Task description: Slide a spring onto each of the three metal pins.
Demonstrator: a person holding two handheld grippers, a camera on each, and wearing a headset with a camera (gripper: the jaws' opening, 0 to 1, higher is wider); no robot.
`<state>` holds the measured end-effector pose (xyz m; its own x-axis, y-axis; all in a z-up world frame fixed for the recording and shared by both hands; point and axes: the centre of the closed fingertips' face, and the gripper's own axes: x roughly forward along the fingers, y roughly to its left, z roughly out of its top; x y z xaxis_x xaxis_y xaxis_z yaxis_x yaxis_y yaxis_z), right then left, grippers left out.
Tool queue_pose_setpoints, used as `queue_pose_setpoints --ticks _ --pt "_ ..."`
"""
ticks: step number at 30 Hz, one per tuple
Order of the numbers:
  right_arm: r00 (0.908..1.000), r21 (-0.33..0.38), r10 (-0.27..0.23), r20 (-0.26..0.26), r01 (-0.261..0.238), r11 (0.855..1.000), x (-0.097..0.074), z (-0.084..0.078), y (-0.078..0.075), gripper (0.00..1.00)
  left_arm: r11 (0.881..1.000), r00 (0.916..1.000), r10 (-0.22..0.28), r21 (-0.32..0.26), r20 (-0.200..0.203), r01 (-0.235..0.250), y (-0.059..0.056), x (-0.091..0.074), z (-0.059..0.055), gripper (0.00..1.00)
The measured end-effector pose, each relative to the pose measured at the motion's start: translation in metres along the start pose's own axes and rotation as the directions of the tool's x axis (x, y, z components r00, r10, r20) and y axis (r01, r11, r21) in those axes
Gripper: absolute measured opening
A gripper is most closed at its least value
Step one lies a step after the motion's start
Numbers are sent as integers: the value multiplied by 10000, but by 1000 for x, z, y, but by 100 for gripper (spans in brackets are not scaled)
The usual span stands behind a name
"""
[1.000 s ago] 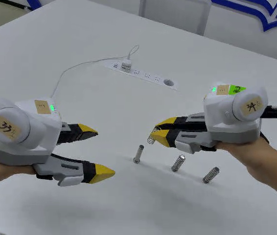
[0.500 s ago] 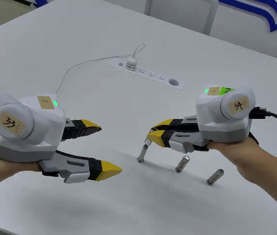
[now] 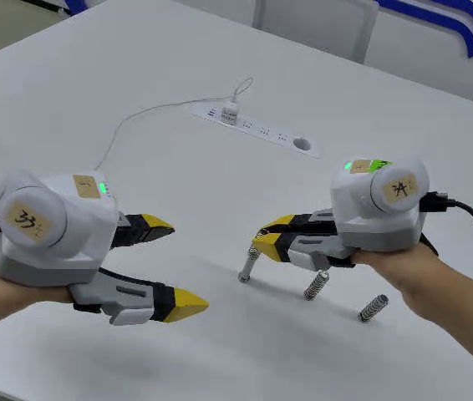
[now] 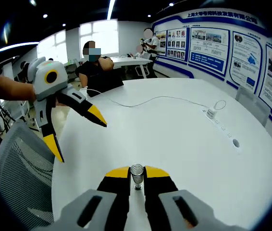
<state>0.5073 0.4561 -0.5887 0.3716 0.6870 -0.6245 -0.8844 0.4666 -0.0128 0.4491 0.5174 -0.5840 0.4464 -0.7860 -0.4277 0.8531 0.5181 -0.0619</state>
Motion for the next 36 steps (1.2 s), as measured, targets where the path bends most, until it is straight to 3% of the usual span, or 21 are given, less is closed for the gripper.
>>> queue_pose_setpoints --ticks 11,36 --pt "9994 317 -120 -315 130 9994 10 -18 0 11 9999 9999 -114 -42 -59 113 -3 1 -2 66" --pt "9966 167 56 -823 -43 9999 26 -35 5 11 9998 9998 -126 -140 -179 124 -5 -1 -5 66"
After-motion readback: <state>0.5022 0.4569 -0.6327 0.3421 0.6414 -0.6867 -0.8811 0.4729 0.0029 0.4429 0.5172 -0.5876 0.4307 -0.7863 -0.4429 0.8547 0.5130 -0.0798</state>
